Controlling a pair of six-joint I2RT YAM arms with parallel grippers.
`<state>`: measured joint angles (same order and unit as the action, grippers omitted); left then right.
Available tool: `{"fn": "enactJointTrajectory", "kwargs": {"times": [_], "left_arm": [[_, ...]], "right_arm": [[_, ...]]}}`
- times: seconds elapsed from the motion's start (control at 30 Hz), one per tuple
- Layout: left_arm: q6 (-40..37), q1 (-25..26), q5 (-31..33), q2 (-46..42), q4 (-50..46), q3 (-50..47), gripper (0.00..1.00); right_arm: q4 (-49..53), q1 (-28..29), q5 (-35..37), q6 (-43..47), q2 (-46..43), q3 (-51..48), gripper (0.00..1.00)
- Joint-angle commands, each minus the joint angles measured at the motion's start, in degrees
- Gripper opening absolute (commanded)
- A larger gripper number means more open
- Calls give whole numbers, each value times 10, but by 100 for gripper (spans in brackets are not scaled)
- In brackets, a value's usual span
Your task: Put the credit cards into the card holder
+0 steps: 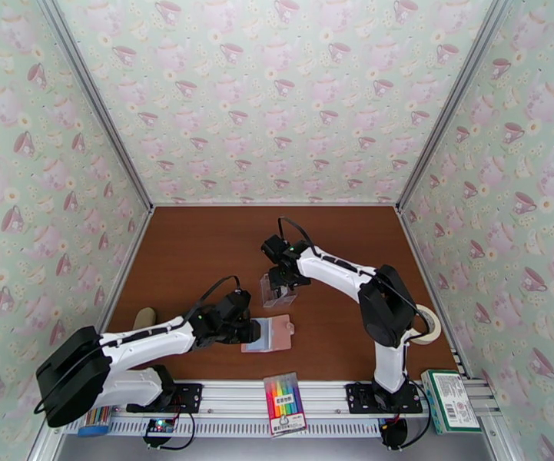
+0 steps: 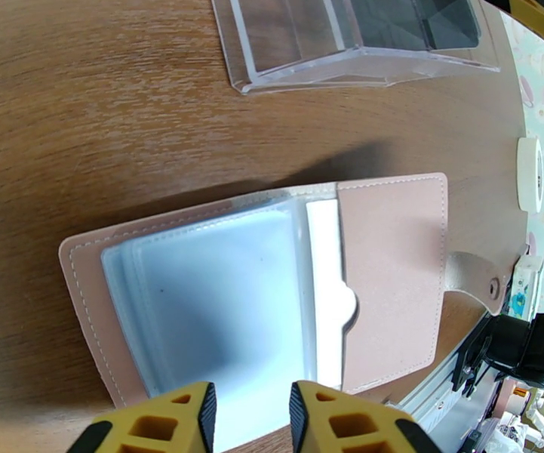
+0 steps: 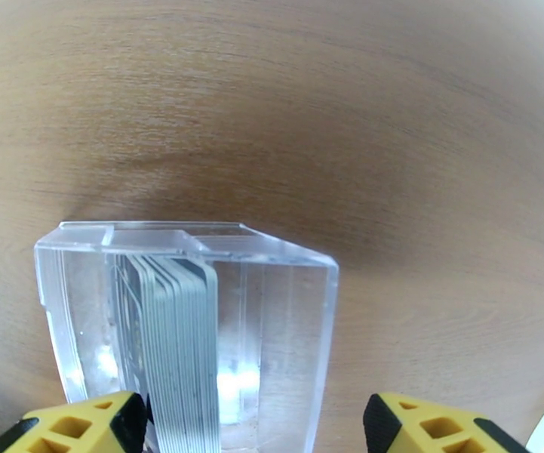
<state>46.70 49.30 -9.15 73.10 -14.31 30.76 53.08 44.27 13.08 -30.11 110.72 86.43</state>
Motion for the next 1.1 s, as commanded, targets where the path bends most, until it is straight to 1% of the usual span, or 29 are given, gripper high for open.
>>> {"fn": "enactJointTrajectory", "kwargs": {"times": [0.0, 0.13, 0.23, 0.5, 0.67, 0.8, 0.87, 1.0, 1.07], "left_arm": [[-1, -3, 2, 7, 1, 17, 34], [-1, -3, 2, 8, 1, 17, 35], [-2, -3, 3, 10, 2, 17, 35], [-2, -3, 1, 11, 2, 17, 35], [-1, -3, 4, 8, 0, 15, 35], [0, -3, 3, 8, 2, 15, 35], [0, -3, 3, 8, 2, 14, 35], [-1, -3, 2, 8, 2, 15, 35], [-1, -3, 2, 9, 2, 14, 35]], "right_arm": [[7, -3, 7, 11, 6, 4, 81], [17, -5, 20, 14, -1, 6, 79], [20, -6, 19, 17, -11, 4, 74], [44, -6, 45, 21, -31, 18, 71], [55, -6, 58, 23, -41, 26, 68], [59, -7, 60, 24, -45, 29, 63], [56, -6, 47, 22, -48, 30, 63], [10, -6, -47, 27, -64, 18, 69], [11, -6, -63, 27, -56, 25, 70]]}}
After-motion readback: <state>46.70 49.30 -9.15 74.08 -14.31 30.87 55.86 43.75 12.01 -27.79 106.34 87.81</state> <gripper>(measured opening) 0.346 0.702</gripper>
